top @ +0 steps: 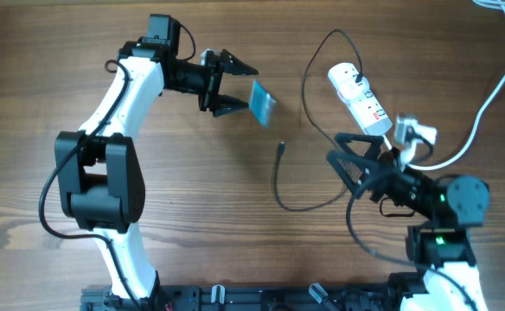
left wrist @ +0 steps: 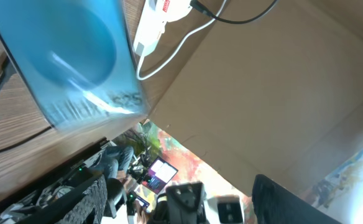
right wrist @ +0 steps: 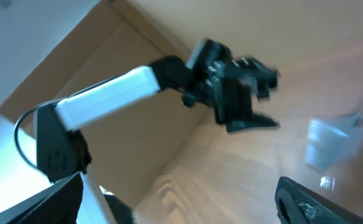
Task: Plug charger to phone and switch on socket
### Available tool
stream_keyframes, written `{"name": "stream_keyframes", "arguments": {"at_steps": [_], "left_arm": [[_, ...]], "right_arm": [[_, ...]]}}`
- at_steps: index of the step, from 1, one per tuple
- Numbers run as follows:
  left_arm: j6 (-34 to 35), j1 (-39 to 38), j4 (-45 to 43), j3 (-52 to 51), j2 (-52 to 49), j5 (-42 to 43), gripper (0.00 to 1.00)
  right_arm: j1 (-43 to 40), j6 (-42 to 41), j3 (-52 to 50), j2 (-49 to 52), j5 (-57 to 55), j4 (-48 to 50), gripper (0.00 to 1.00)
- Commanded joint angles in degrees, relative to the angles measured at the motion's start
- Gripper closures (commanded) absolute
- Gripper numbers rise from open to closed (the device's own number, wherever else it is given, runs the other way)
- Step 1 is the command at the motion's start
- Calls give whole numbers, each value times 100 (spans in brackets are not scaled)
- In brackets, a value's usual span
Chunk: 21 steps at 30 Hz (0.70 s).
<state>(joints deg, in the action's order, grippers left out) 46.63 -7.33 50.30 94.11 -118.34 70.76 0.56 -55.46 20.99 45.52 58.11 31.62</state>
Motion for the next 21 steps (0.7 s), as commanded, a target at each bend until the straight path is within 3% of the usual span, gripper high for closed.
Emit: {"name": "stream_keyframes", "arguments": {"at_steps": [1,3,6,7,9,14,21], "left_arm": [[50,15,0,2,201,72,25],[9,15,0,2,201,72,25],[9,15,-111,2,201,-55,23],[9,15,-197,2,201,-264,21],[-90,-17,-195,2,201,-748,17],[-756,-199,-105,2,201,-1919,3],[-1152,-254,358,2,492,-4041,2]], "right_arm": [[197,208,977,481,-142,-1117,2],[422,1419,2037,772,-1134,-3346,6],[1091,2839,3869,1499,-4030,-6328,1],[1408,2865,4551,1919,-5093,-7169,1],[1676,2837,5309,2516,-5877,-7934,0],[1716,2855,5770,3580,-5799,-8041,0],[1696,3086,5700,4365,-5335,-7967,1]]}}
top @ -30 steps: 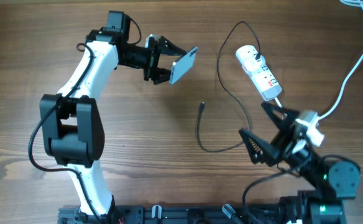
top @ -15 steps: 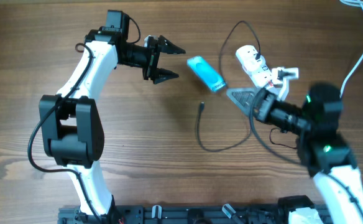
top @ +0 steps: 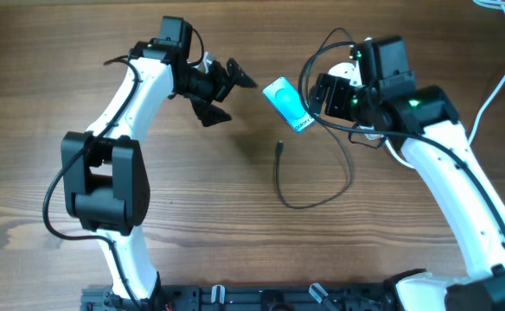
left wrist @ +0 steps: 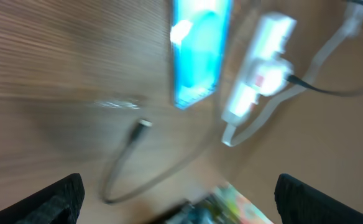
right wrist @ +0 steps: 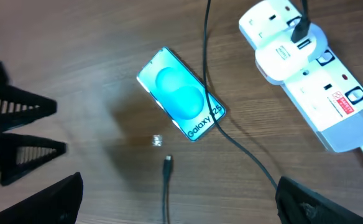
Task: Plug charger to phone and switch on socket
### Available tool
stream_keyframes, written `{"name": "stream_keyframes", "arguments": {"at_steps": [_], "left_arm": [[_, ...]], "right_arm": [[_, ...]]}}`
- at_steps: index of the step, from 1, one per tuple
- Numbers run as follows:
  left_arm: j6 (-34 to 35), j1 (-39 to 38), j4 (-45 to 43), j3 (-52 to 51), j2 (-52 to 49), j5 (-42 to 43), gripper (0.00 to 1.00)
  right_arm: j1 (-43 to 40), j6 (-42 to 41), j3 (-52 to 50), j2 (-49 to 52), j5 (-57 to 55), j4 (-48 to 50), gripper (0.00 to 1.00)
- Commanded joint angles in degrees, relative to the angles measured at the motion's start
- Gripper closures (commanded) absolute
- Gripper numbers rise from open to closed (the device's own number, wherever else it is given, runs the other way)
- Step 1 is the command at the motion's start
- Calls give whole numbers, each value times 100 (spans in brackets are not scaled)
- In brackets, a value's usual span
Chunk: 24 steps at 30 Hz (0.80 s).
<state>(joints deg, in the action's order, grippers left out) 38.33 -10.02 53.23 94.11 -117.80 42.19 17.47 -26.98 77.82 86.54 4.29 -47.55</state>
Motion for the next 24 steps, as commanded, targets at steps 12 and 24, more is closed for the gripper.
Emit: {"name": "stream_keyframes", "arguments": {"at_steps": [12,24], "left_arm": [[-55,-1996,-601,330,916,-5298,0],[944,-2120,-935,330,317,-6067,0]], "right_arm": [[-1864,-599,59,212,-179,-601,0],[-1816,2035,72,212,2282,-433,1]]}}
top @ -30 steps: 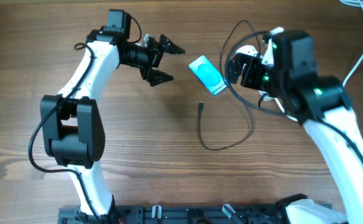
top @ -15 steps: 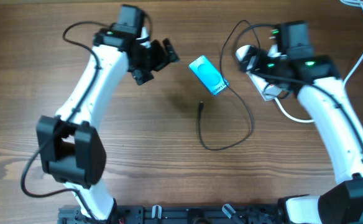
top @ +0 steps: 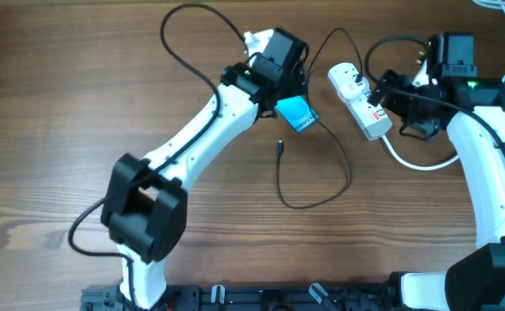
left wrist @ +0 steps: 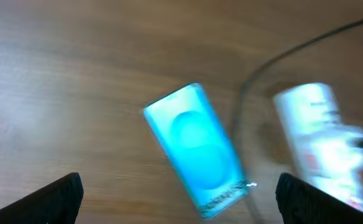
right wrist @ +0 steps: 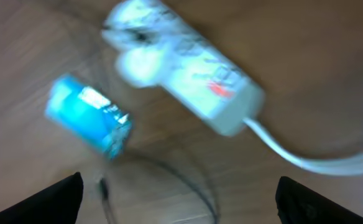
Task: Plug charger to phone and switch on socket
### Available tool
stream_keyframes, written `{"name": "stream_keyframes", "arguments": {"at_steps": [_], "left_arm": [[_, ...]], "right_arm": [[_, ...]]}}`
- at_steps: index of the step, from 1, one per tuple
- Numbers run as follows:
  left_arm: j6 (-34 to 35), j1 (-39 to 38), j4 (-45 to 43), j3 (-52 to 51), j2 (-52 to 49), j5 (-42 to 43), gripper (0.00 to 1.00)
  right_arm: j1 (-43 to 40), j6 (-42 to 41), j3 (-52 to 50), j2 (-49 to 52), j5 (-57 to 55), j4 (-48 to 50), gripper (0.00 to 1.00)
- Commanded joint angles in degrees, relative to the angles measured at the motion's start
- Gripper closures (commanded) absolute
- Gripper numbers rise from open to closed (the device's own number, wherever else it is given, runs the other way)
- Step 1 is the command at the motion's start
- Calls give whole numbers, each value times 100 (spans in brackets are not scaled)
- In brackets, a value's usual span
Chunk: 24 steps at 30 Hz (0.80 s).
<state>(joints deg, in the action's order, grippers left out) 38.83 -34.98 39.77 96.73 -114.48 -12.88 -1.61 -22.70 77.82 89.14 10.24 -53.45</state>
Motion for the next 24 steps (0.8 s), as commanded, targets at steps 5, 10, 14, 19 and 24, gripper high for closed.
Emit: {"name": "stream_keyframes", "arguments": {"at_steps": [5,10,14,19,24], "left_arm": [[1263,1322,1414,68,125,13,0],[1263,1978,2371,68,122,247,0],[1263,2271,2953,68,122,240,0],[1241,2376,3469,68,122,127,0],[1244,2376,3716,68,122,131,0]], "right_arm": [[752,1665,483,-2,1241,260,11],[1902,1762,2157,896,-400,-498,11],[2168,1908,3698,2273,-1080,-1113,7],[2168,2367,4050,3202,-1058,-531,2],[2184,2581,4046,3862,-1043,-68,2]]}}
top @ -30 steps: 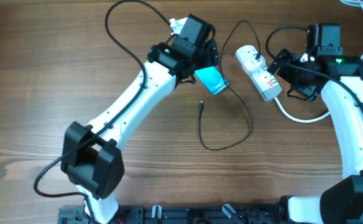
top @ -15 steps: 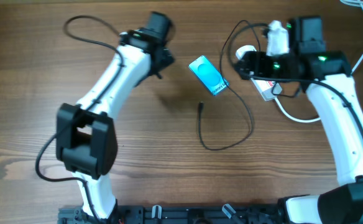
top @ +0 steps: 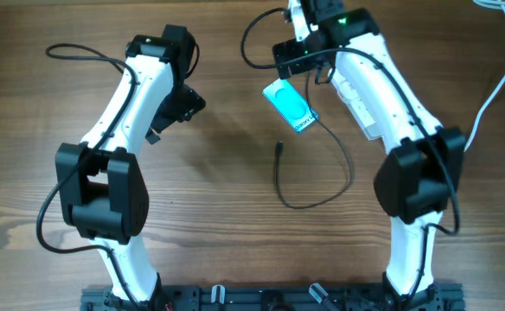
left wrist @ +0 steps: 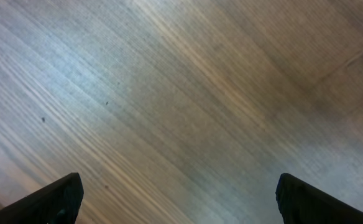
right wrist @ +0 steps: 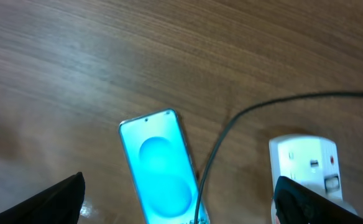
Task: Plug charger to phone and switch on socket
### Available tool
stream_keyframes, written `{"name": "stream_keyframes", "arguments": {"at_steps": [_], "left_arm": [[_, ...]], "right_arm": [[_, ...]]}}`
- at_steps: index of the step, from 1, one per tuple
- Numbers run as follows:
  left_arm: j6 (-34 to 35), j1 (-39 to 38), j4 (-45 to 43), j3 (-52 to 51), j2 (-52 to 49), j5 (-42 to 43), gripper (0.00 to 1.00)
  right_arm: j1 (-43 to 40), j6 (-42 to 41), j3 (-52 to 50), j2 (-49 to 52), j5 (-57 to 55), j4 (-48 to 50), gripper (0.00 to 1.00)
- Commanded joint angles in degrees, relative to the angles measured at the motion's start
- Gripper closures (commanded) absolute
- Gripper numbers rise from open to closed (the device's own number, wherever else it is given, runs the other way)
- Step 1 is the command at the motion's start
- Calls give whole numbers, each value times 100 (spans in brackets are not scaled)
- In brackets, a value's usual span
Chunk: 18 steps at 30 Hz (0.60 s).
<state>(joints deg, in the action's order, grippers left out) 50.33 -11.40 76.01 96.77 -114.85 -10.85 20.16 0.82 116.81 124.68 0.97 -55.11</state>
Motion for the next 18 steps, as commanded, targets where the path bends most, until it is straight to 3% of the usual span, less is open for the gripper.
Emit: {"name": "stream_keyframes", "arguments": {"at_steps": [1,6,11,18], "left_arm": [[94,17,105,63,160,-70,0],[94,17,140,61,160,-74,0],[92,17,144,61,160,-74,0],[94,17,140,59,160,-74,0]], "right_arm": [[20,243,146,417,-111,118,2],[295,570,144,929,-144,83,3],[496,219,140,1283,-979,101,3],[474,328,92,1635,-603,28,2]]}}
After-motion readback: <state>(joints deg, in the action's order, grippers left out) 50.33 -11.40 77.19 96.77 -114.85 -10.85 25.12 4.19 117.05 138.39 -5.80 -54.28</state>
